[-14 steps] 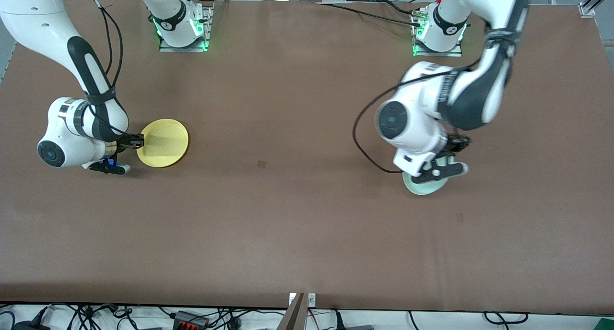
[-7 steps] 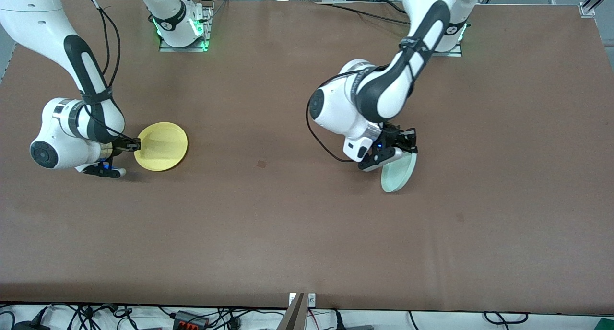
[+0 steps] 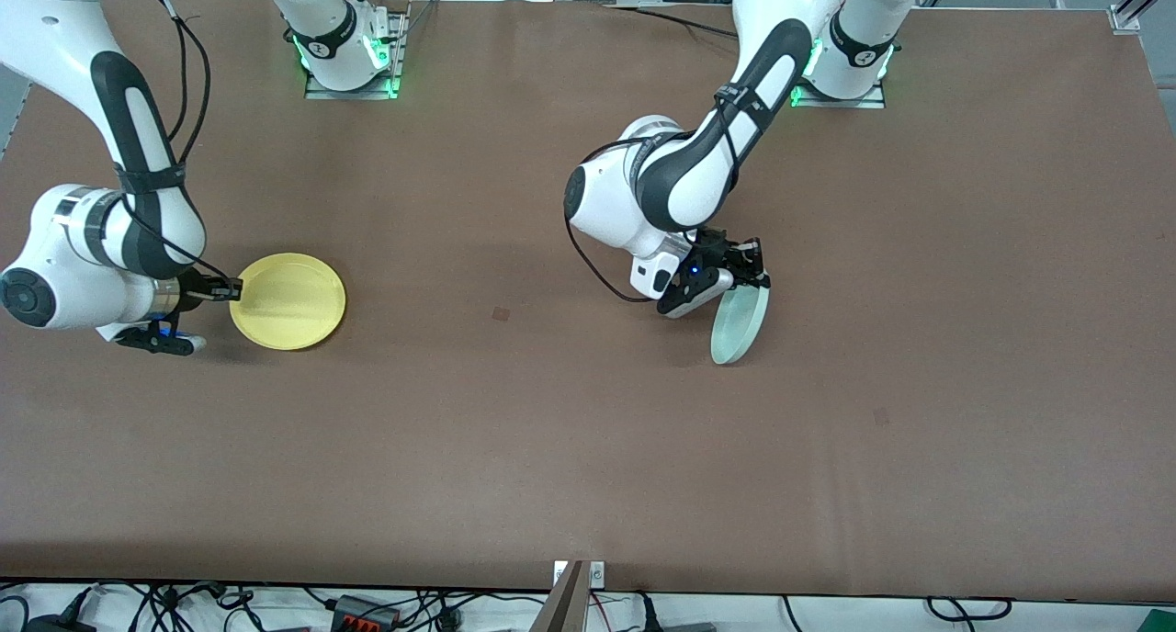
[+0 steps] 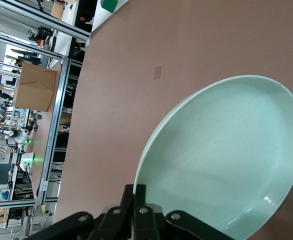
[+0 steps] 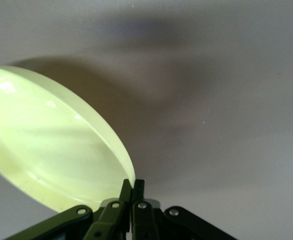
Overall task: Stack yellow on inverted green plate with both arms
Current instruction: 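Set the green plate face down mid-table with the left gripper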
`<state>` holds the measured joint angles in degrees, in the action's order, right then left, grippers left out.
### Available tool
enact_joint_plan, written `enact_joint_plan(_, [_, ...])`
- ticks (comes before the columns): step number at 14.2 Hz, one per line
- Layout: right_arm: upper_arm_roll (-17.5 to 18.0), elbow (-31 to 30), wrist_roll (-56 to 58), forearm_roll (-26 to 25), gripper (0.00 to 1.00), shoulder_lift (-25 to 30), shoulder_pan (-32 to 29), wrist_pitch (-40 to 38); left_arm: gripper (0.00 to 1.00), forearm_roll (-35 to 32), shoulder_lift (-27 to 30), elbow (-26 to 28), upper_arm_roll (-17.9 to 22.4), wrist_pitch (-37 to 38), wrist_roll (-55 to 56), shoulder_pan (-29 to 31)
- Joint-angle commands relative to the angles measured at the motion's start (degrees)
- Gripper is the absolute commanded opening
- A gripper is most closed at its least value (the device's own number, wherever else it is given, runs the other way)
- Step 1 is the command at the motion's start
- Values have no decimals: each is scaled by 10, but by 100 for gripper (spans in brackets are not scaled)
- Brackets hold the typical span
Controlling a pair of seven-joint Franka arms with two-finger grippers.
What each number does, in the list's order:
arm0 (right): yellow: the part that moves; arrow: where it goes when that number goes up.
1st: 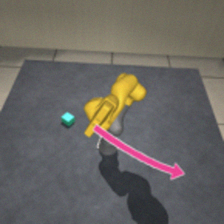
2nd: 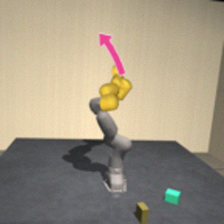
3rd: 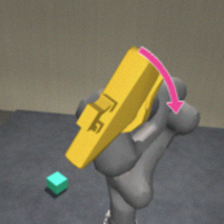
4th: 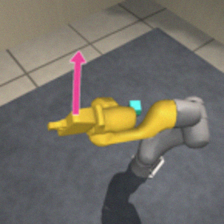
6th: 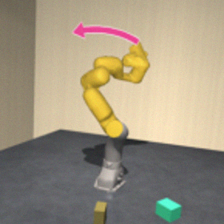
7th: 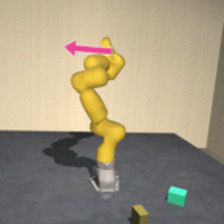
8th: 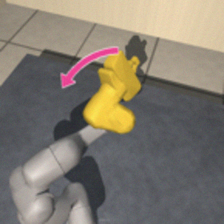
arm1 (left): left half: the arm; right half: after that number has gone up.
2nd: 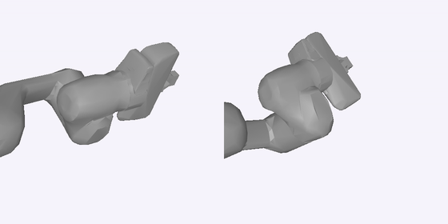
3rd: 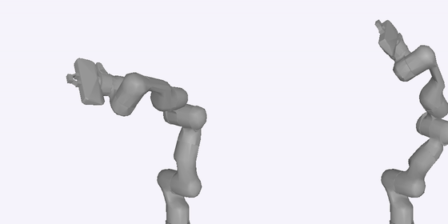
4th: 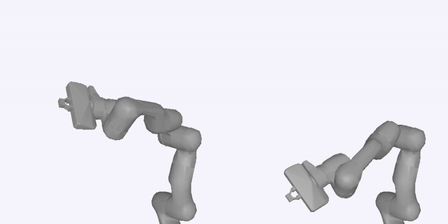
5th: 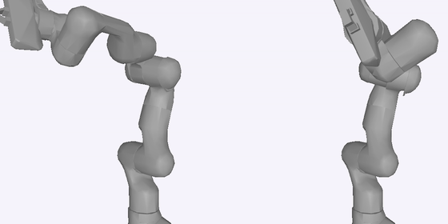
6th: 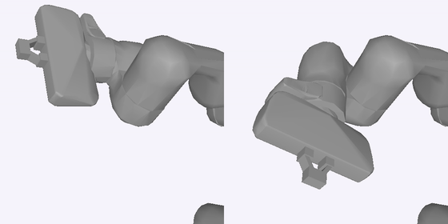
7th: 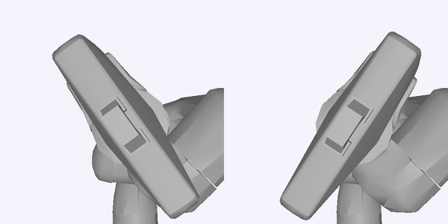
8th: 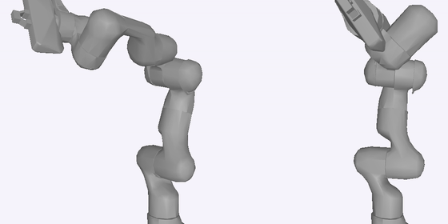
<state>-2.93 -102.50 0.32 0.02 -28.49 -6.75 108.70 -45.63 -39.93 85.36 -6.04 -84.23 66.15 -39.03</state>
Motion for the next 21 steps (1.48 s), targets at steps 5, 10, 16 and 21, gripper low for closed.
enact_joint_plan(5, [7, 83, 11, 15, 0, 8, 9, -94, 14, -6, -35, -18, 3, -12, 68, -17])
enact_joint_plan(10, [7, 123, 20, 55, 0, 7, 36, -125, 100, 16, -26, -23, 2, -83, 68, -29])
enact_joint_plan(16, [6, 138, 35, 59, 0, 6, 32, -127, 100, 105, -16, -47, -21, -217, 66, -22])
enact_joint_plan(21, [7, 161, 37, 59, 0, 6, 47, -127, 100, 184, 24, -49, -22, -280, 63, -22])
